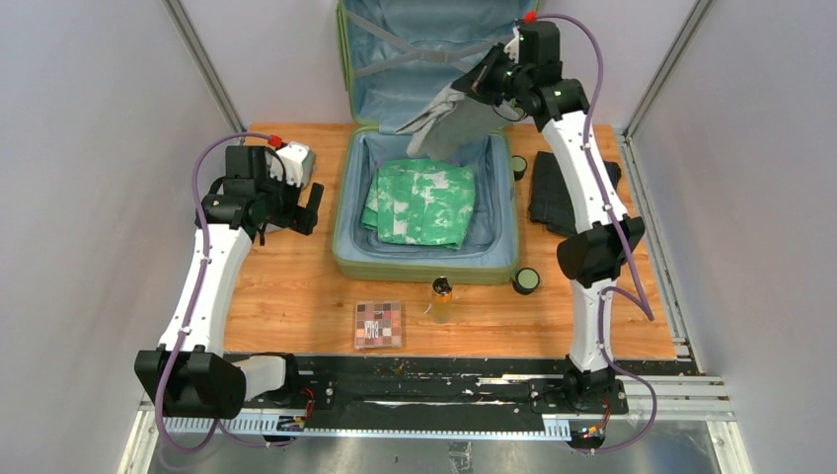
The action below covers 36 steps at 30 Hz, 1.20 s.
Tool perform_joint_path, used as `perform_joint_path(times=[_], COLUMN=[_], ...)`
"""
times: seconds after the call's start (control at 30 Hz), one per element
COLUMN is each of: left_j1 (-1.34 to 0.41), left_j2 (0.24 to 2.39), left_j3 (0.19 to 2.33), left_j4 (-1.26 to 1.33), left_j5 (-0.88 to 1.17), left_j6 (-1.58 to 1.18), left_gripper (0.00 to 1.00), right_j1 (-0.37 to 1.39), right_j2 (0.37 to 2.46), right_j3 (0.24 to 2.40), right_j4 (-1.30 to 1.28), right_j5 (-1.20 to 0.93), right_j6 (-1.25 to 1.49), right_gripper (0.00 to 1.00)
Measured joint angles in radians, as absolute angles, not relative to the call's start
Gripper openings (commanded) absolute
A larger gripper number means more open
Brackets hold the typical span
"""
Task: Pack the luggage
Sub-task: Place the clothes in the luggage.
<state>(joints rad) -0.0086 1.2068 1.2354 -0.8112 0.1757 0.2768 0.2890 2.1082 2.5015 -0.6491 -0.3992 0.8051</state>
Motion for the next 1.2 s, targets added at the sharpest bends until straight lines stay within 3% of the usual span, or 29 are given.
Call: perform_joint_path(times=[0.3,0.63,1.2], left_j1=[-0.009,-0.009,-0.009], left_j2=[1.207,1.207,1.207], left_j3=[1.235,1.231,1.222], left_j4=[-0.812,-0.813,-0.815], left_j5=[0.176,0.174,0.172], left_j6=[0.276,0.276,0.278], left_gripper=[1.00,1.00,1.00], right_j1=[0.400,0.465,0.551], right_j2=[2.241,2.313,1.850], right_j3=[2.562,2.521,1.767], right_j4=[-0.362,-0.301,-0.344], right_j5=[-0.482,-0.535,-0.371], right_j6=[0.945,0.968,0.753], right_gripper=[0.00,0.00,0.00])
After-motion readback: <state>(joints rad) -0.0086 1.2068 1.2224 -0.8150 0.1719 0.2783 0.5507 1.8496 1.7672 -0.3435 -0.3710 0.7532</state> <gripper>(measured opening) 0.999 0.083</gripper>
